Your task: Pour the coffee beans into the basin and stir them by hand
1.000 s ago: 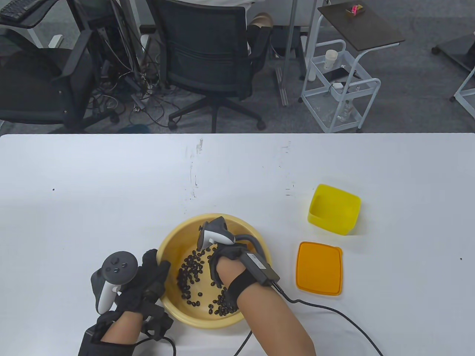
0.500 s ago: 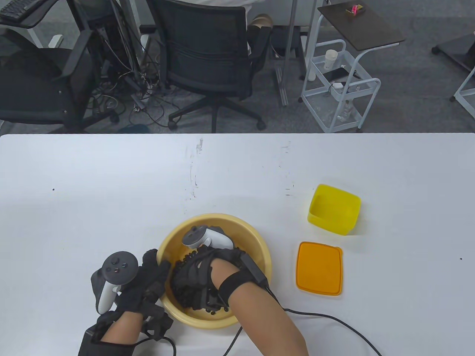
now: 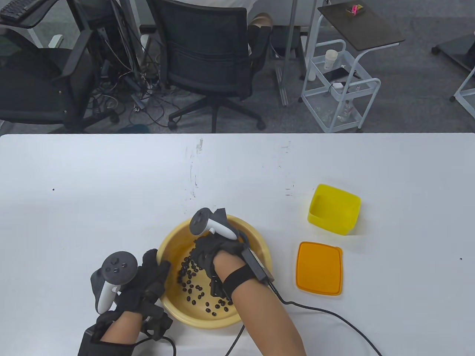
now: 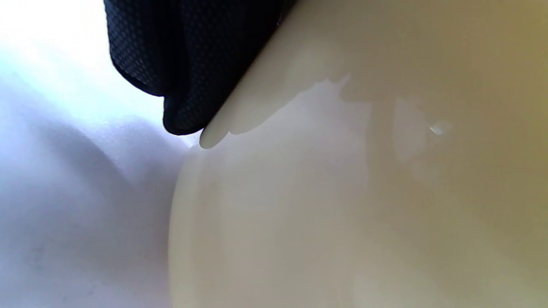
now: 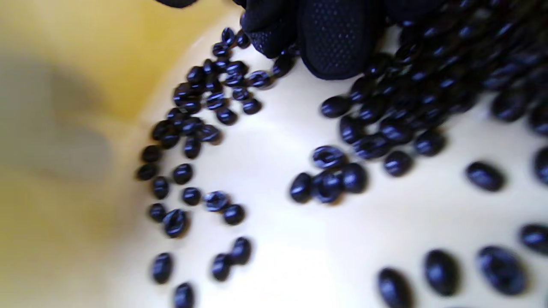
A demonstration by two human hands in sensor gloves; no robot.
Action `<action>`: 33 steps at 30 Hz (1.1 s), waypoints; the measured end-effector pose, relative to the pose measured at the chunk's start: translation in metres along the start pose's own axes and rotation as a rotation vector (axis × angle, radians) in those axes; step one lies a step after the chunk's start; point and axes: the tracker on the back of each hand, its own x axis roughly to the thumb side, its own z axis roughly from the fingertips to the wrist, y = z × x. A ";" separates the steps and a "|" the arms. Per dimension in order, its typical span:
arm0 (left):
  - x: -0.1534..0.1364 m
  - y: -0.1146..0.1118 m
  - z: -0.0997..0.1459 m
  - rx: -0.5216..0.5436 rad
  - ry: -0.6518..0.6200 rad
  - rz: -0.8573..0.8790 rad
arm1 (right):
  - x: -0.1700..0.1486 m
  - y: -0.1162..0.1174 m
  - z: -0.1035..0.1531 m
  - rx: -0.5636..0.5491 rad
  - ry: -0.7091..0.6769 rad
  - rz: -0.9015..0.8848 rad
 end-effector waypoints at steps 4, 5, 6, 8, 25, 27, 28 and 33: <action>0.000 0.000 0.000 0.000 0.002 0.002 | -0.005 -0.003 0.004 -0.036 0.104 0.116; 0.000 0.000 0.000 0.001 0.002 0.002 | -0.007 -0.004 0.006 -0.040 0.132 0.144; 0.000 0.000 0.000 0.001 0.002 0.002 | -0.009 -0.005 0.007 -0.036 0.160 0.163; 0.000 0.000 0.000 0.002 0.003 0.002 | -0.014 -0.005 0.009 -0.003 0.212 0.188; 0.000 0.000 0.000 0.008 0.007 -0.007 | 0.007 0.056 0.009 0.521 0.054 -0.046; 0.000 0.000 0.000 0.007 0.005 -0.009 | 0.017 0.059 0.005 0.558 -0.072 -0.194; 0.000 0.000 0.000 0.005 0.003 -0.007 | 0.022 0.059 0.003 0.557 -0.139 -0.260; 0.000 0.000 -0.001 0.000 0.001 -0.005 | 0.025 0.044 -0.005 0.467 -0.238 -0.415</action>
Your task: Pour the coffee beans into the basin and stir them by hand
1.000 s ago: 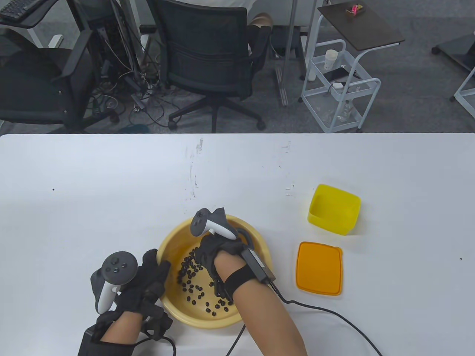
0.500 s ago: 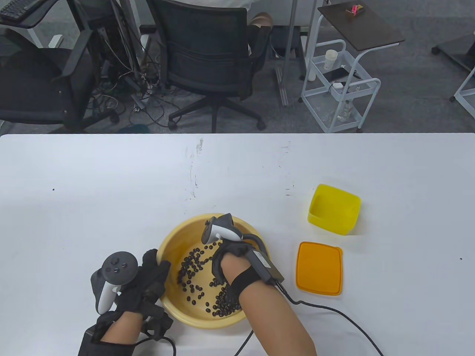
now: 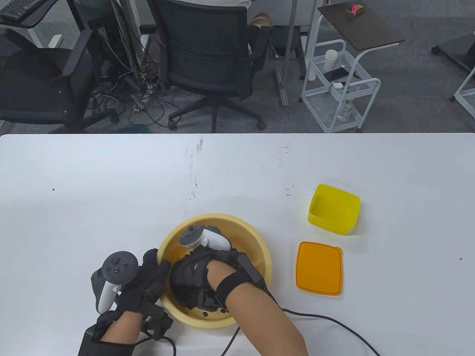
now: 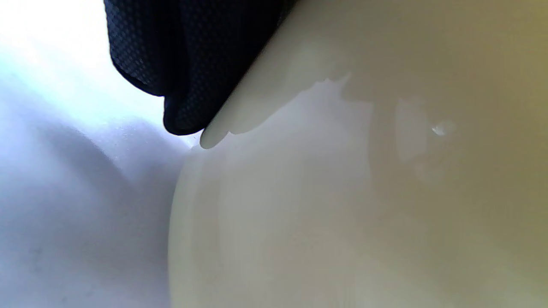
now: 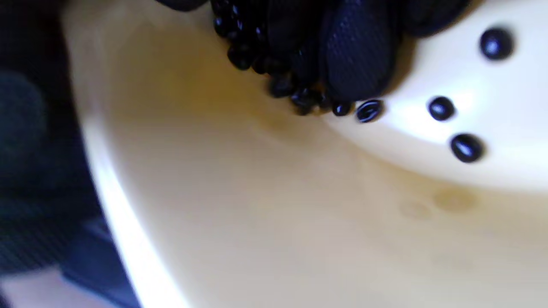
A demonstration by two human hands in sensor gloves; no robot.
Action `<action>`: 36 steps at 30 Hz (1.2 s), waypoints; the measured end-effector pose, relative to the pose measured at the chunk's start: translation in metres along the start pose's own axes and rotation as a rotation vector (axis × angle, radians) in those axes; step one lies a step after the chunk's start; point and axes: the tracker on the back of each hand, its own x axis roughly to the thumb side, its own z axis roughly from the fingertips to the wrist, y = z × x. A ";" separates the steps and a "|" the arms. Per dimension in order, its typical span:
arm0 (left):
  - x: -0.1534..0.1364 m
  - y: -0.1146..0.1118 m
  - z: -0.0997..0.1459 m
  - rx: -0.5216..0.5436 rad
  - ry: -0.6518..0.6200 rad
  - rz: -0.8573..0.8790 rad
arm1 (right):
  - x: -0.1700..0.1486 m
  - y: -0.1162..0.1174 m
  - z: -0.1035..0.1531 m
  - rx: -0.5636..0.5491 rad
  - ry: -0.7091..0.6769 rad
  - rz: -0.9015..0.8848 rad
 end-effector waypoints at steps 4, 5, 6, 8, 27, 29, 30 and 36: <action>0.000 0.000 0.000 -0.004 -0.003 0.002 | -0.001 -0.017 0.006 -0.245 -0.035 0.047; 0.000 0.000 0.000 -0.004 -0.004 0.002 | 0.000 -0.020 0.008 -0.326 -0.026 0.094; 0.000 0.000 0.000 -0.005 -0.004 0.002 | 0.001 -0.023 0.012 -0.419 -0.002 0.173; 0.000 0.000 0.000 -0.005 -0.004 0.004 | 0.003 -0.026 0.017 -0.490 0.053 0.304; 0.000 0.000 0.000 0.000 0.003 0.009 | -0.021 -0.040 0.043 -0.429 0.605 0.575; 0.000 0.000 0.000 0.001 0.004 0.009 | -0.025 -0.038 0.045 -0.366 0.623 0.525; 0.000 0.000 0.000 0.001 0.004 0.008 | -0.025 -0.036 0.046 -0.359 0.616 0.519; 0.000 0.000 0.000 0.005 0.007 0.004 | -0.032 -0.011 0.032 -0.126 0.539 0.394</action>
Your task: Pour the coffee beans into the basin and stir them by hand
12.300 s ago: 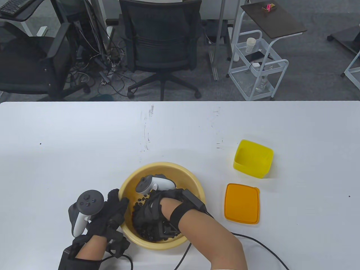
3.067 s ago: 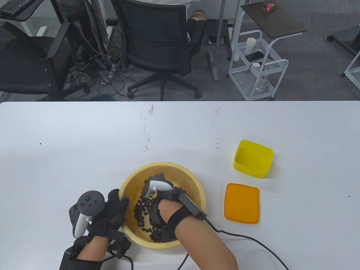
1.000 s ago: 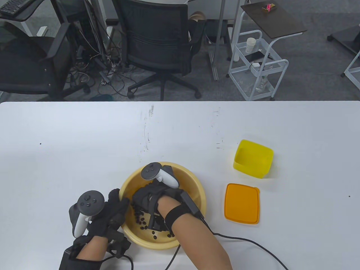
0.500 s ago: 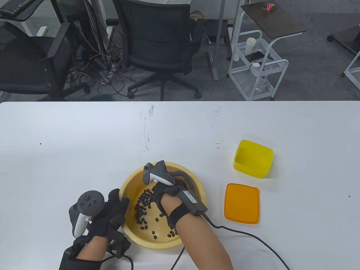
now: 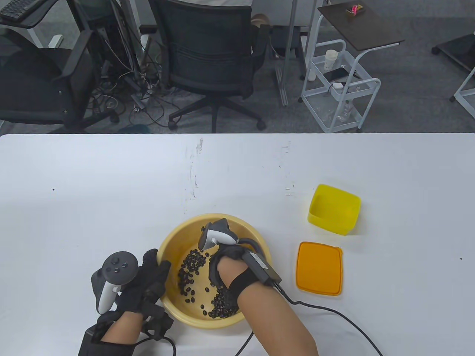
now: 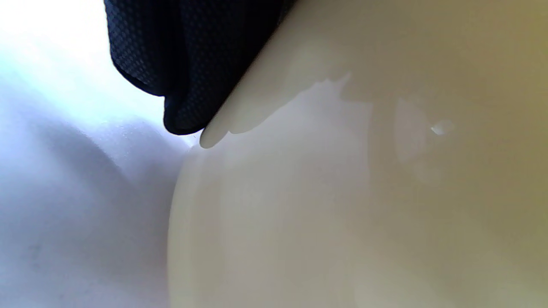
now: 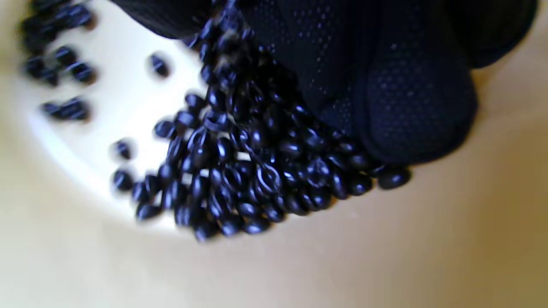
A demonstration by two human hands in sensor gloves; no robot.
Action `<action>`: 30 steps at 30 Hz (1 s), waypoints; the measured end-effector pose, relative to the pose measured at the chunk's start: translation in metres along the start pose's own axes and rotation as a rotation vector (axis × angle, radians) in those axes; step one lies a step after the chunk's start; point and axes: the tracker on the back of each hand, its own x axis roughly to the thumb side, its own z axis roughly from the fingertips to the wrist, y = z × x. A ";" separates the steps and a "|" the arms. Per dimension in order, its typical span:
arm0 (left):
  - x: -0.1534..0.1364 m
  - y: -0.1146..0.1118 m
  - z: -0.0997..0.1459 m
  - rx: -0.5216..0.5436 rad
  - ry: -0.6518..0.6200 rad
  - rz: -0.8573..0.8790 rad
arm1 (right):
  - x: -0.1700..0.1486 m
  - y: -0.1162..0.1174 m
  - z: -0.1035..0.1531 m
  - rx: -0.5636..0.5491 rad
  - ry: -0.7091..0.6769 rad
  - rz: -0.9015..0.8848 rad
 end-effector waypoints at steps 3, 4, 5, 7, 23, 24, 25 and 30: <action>0.000 0.000 0.000 0.000 0.000 -0.002 | 0.014 0.010 -0.008 0.141 -0.178 -0.150; 0.000 0.000 0.000 0.000 0.000 -0.003 | 0.017 0.012 -0.009 0.175 -0.228 -0.197; 0.000 0.000 0.000 0.000 -0.001 -0.003 | 0.023 0.013 -0.011 0.201 -0.304 -0.265; 0.000 0.000 0.000 -0.001 -0.003 -0.004 | 0.034 0.012 -0.014 0.221 -0.442 -0.366; 0.000 0.000 0.000 -0.010 -0.008 -0.004 | 0.023 -0.038 -0.001 -0.314 -0.323 -0.274; 0.000 0.000 -0.001 -0.010 -0.008 -0.005 | 0.023 -0.038 0.001 -0.333 -0.308 -0.250; 0.000 0.000 -0.001 -0.011 -0.008 -0.003 | 0.022 -0.038 0.002 -0.353 -0.288 -0.219; 0.000 0.000 0.000 -0.012 -0.008 0.000 | 0.018 -0.040 0.008 -0.432 -0.171 -0.098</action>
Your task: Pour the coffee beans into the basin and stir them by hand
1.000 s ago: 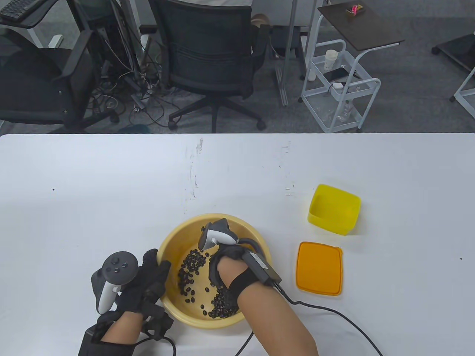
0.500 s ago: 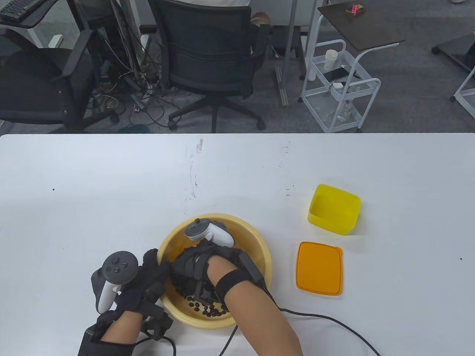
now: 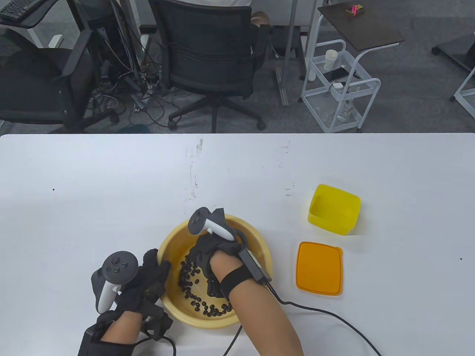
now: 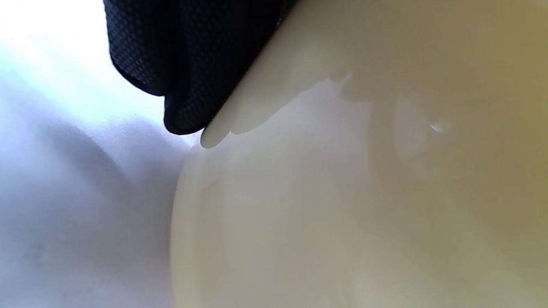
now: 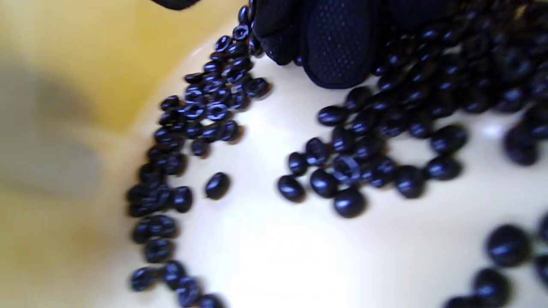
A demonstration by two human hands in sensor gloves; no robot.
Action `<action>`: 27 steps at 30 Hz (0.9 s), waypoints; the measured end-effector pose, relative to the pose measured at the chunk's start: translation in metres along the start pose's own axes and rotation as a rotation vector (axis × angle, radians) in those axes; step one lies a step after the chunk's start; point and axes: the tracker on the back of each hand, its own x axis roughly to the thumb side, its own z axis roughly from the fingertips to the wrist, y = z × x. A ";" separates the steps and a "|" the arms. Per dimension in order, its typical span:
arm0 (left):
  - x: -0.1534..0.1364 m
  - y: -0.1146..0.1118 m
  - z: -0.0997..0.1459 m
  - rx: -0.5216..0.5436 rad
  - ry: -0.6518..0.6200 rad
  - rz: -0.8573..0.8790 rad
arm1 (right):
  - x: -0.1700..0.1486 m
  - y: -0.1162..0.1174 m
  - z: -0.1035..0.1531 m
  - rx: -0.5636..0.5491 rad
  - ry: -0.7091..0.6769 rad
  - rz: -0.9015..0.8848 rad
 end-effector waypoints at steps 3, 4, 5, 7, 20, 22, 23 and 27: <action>0.000 0.000 0.000 -0.001 0.001 0.000 | -0.004 -0.001 0.004 -0.042 0.073 0.108; 0.000 0.000 0.000 -0.001 0.002 0.002 | -0.006 -0.002 0.005 -0.055 0.109 0.152; 0.000 0.000 0.000 0.000 0.004 0.000 | -0.009 -0.002 0.006 -0.059 0.151 0.200; 0.000 0.000 0.000 0.001 0.004 -0.001 | -0.014 -0.001 0.007 -0.026 0.203 0.252; 0.000 0.000 0.000 0.011 0.008 -0.006 | 0.002 0.055 0.018 0.507 0.069 0.084; 0.000 0.000 0.000 0.010 0.008 -0.008 | 0.017 0.061 0.020 0.550 -0.023 0.028; 0.000 -0.001 0.000 0.010 0.007 -0.009 | 0.023 0.062 0.019 0.562 -0.075 -0.007; 0.000 -0.001 0.000 0.008 0.006 -0.009 | 0.035 0.053 0.011 0.536 -0.221 -0.184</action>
